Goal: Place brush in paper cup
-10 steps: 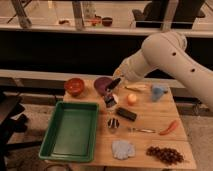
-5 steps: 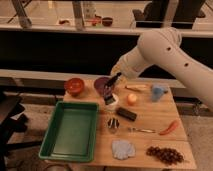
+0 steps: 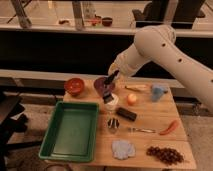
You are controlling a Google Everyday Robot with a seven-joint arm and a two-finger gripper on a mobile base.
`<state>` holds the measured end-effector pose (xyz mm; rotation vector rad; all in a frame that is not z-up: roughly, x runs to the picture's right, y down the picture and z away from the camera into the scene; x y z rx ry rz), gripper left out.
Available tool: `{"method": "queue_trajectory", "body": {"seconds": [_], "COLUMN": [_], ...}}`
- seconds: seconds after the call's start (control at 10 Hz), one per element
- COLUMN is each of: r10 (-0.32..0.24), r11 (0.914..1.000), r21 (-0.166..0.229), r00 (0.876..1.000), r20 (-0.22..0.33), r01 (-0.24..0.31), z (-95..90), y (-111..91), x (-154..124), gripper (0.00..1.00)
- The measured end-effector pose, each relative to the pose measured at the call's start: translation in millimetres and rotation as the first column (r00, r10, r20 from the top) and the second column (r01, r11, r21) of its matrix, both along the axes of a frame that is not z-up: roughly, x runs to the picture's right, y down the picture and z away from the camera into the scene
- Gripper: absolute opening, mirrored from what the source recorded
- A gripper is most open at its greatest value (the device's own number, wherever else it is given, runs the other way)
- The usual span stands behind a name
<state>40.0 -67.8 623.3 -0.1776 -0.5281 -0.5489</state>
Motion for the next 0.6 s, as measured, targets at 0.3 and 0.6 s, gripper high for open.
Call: {"method": "queue_trajectory", "body": {"seconds": [0.3, 0.6], "r10": [0.006, 0.011], "r11": [1.0000, 0.9999], "r21": [-0.006, -0.012], "r00": [1.000, 1.000], "r20": [-0.003, -0.008], "r01": [-0.006, -0.011], "z": [9.8, 28.9], "y": [-6.2, -12.3], "x": [2.3, 3.6], "gripper": [0.00, 0.00]}}
